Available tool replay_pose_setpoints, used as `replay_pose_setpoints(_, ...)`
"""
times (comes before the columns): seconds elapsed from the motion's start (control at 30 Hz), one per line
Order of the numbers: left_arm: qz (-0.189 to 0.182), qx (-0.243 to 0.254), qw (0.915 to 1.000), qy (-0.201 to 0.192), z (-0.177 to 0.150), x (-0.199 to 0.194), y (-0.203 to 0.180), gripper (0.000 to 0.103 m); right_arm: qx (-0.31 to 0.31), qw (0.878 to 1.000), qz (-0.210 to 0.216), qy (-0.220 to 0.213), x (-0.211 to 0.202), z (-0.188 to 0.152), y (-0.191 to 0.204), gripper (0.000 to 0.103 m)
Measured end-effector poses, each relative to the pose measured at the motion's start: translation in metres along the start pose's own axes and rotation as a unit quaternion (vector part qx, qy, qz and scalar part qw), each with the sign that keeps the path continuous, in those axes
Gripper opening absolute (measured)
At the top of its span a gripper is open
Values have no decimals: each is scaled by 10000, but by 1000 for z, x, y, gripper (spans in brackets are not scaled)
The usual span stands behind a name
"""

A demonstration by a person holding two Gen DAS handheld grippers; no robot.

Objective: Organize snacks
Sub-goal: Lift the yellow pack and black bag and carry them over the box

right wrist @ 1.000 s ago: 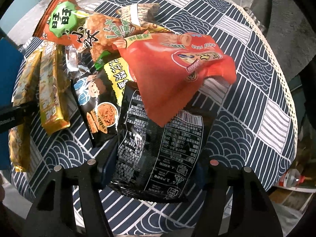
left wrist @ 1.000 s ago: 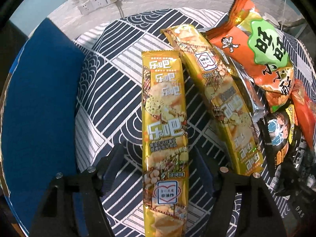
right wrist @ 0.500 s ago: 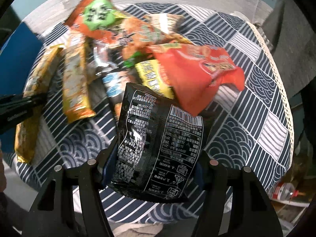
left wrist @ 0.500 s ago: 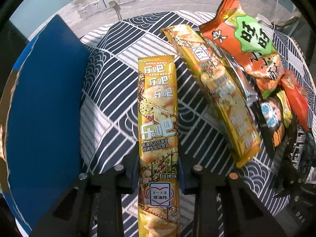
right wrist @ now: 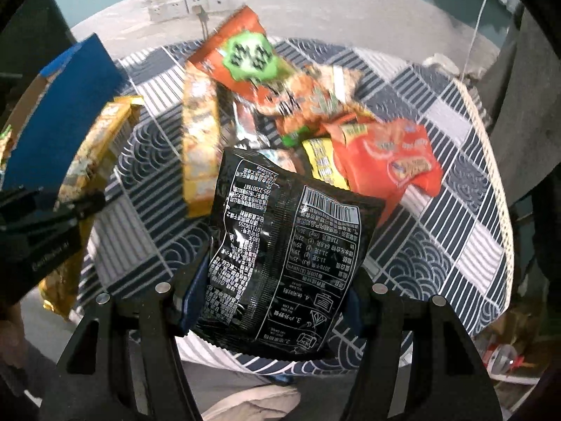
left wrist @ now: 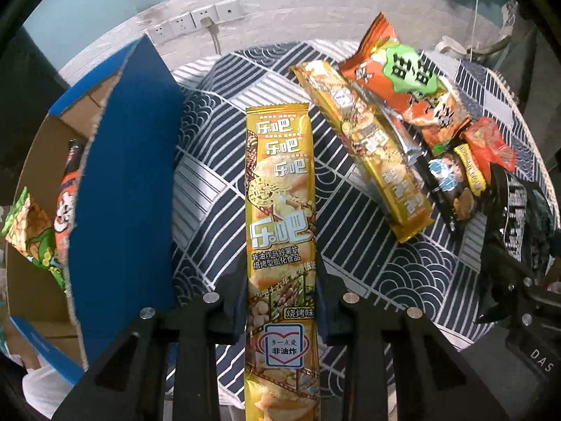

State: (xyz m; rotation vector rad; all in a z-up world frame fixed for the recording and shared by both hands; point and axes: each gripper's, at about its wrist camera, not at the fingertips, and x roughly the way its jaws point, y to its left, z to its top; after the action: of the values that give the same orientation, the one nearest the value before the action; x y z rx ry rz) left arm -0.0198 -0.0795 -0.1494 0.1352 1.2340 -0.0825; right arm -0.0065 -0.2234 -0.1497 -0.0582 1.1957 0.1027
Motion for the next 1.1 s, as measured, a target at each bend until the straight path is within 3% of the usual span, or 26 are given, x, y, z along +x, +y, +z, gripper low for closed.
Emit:
replay_pose_setpoints(0.37,-15,-70,9977,-667,17,-42,26,31,-453,9966,-177,-658,-55,20,24,64)
replay_pose_setpoints(0.8,-223,-238,9926,-1166,20,-92,65,31,-465,9929,155,-1080,-99,42,44,64)
replay_pose_setpoints(1.1,-261,-605,9890,-1326,22,-101,107,31,-617,9899,334,-1229,-105,65,74,64)
